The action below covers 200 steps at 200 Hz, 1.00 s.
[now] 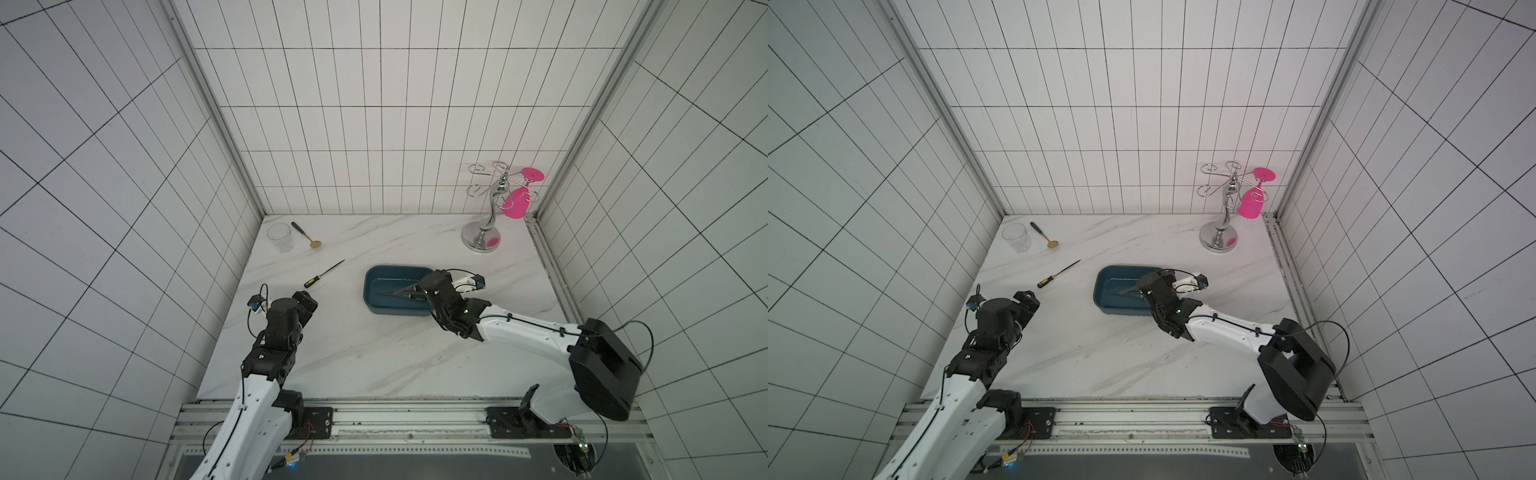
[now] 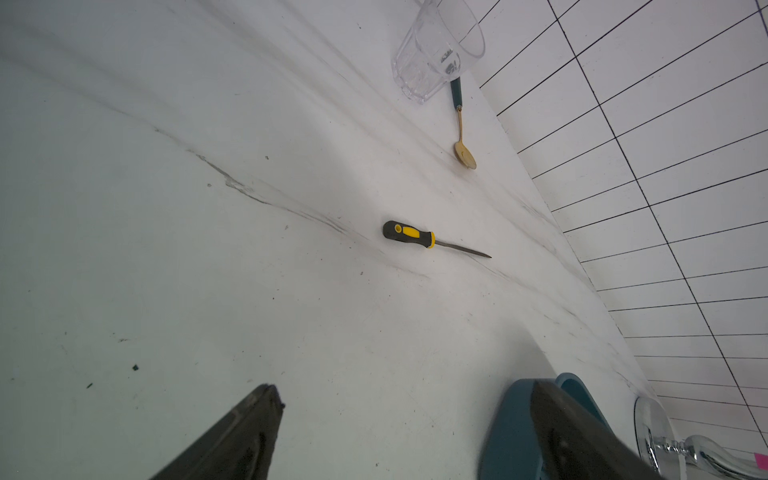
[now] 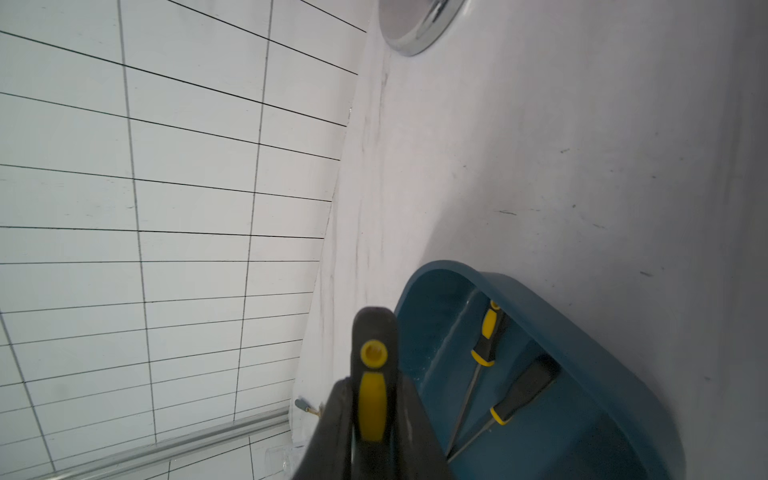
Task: Put the file tool into the storage box
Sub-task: Place the file tool in the storage box.
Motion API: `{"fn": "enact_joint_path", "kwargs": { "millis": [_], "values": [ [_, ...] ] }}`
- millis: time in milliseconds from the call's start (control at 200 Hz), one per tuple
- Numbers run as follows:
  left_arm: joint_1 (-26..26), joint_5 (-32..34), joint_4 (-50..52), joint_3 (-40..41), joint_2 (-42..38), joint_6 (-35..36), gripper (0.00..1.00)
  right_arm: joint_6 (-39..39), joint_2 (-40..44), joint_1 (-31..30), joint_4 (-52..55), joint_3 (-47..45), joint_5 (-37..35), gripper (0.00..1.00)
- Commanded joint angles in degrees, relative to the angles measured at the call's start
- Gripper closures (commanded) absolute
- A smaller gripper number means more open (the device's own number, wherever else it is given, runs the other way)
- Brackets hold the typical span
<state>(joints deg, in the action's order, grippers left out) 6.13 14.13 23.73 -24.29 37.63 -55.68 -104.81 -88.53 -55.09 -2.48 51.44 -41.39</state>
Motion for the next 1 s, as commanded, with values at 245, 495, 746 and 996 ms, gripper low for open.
{"fn": "enact_joint_path", "kwargs": {
  "millis": [245, 495, 746, 996],
  "values": [
    [2.20, 8.82, -2.30, -0.22, -1.39, 3.62, 0.02, -11.03, -12.72, -0.79, 3.30, 12.61, 0.33, 1.00],
    [3.62, 9.60, -2.71, -0.35, -1.77, 4.41, 0.02, -9.89, -16.37, -0.74, -1.21, 13.76, 3.48, 0.37],
    [3.63, 10.74, -1.64, -2.85, -1.26, 6.45, 0.02, -8.17, -16.32, -1.21, -3.46, 13.25, 5.37, 0.01],
    [2.49, 5.79, -3.15, -5.91, 4.92, 6.50, 0.02, 21.26, -6.72, -1.60, -6.94, 15.54, 0.67, 0.01]
  ]
}}
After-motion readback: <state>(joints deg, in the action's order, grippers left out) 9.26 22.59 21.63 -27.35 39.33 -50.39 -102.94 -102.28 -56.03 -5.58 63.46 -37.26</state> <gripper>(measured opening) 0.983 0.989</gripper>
